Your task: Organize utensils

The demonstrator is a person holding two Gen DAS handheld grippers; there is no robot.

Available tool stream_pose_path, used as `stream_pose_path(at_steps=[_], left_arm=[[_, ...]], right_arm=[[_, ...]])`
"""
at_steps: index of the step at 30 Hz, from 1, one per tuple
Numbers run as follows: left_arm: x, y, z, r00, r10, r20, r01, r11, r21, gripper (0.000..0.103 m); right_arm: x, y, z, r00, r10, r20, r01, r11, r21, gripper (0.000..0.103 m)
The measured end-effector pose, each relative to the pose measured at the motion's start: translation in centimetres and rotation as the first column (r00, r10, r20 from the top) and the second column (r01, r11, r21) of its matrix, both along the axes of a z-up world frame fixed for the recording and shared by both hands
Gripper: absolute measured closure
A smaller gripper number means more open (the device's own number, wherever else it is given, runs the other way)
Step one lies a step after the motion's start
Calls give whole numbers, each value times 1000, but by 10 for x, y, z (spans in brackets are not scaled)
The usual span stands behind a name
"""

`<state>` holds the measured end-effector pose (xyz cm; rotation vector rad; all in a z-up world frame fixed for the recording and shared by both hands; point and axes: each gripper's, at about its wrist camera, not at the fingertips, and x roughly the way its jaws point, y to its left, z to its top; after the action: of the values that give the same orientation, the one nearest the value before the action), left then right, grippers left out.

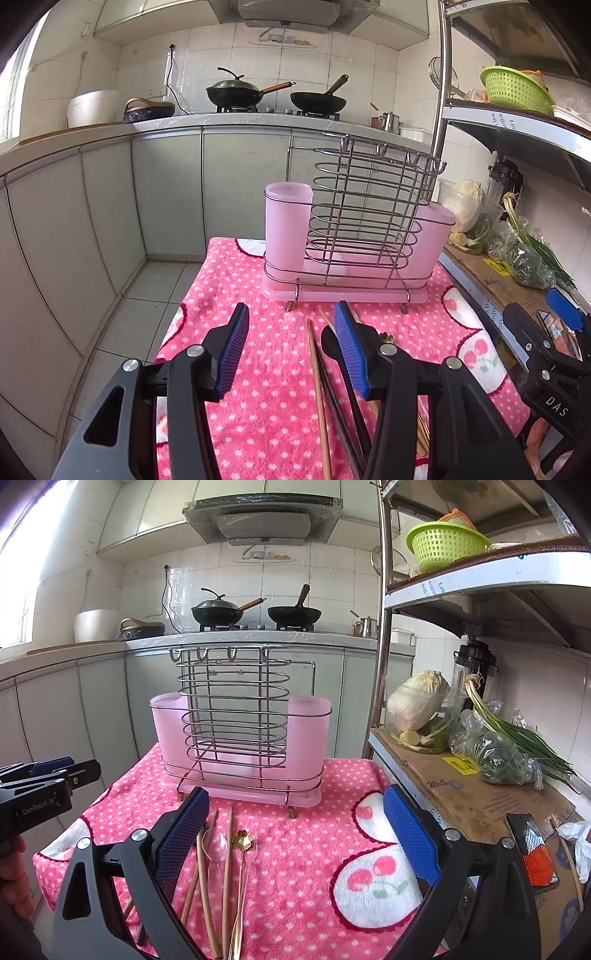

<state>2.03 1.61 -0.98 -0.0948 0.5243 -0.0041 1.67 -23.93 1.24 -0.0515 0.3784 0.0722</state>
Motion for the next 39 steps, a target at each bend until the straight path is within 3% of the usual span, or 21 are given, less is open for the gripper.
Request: stream_pose_path(at_steps=[4,8,11,14,16,21,24,28,29,30,35,39], left_arm=[[13,13,-2,998,-20,-52,19,999,-26,54],[40,27,-15,977,-73,-201,51,992,-113,54],[61,31,-29,942,-123,-312,67,981,-183,58],[81,25,-40,907,-181,-380,98,969,-227,74],[97,17,-47,882,-199,-427,113,969,-219,83],[136,3,-70,821,-215,-529,111,969,-222,83],[154,-2,-87,785,-209,-584,98,972,-216,83],[167,-7,-108,755,-206,-623,94,974,-207,84],[169,-8,-111,747,-214,-629,96,972,-216,86],[171,-9,-115,741,-222,-634,98,970,-224,96],[171,4,-122,742,-246,-624,60,951,-303,97],[165,24,-116,755,-243,-608,40,944,-328,97]], right_arm=[[12,-14,-4,998,-26,-51,27,1000,8,7],[22,-29,-10,994,-20,-104,25,998,51,7],[33,-37,-19,986,7,-167,7,997,83,7],[42,-44,-26,973,51,-227,-19,990,138,10],[47,-49,-29,964,83,-253,-39,984,174,19],[56,-54,-31,948,144,-285,-78,970,232,39],[62,-54,-35,933,180,-312,-97,960,264,44],[71,-54,-42,916,203,-347,-100,951,294,47],[73,-53,-43,911,209,-355,-101,949,299,48],[75,-52,-45,907,215,-363,-103,947,304,50],[86,-47,-54,877,256,-407,-113,933,342,57],[99,-34,-69,831,309,-462,-136,919,370,69]])
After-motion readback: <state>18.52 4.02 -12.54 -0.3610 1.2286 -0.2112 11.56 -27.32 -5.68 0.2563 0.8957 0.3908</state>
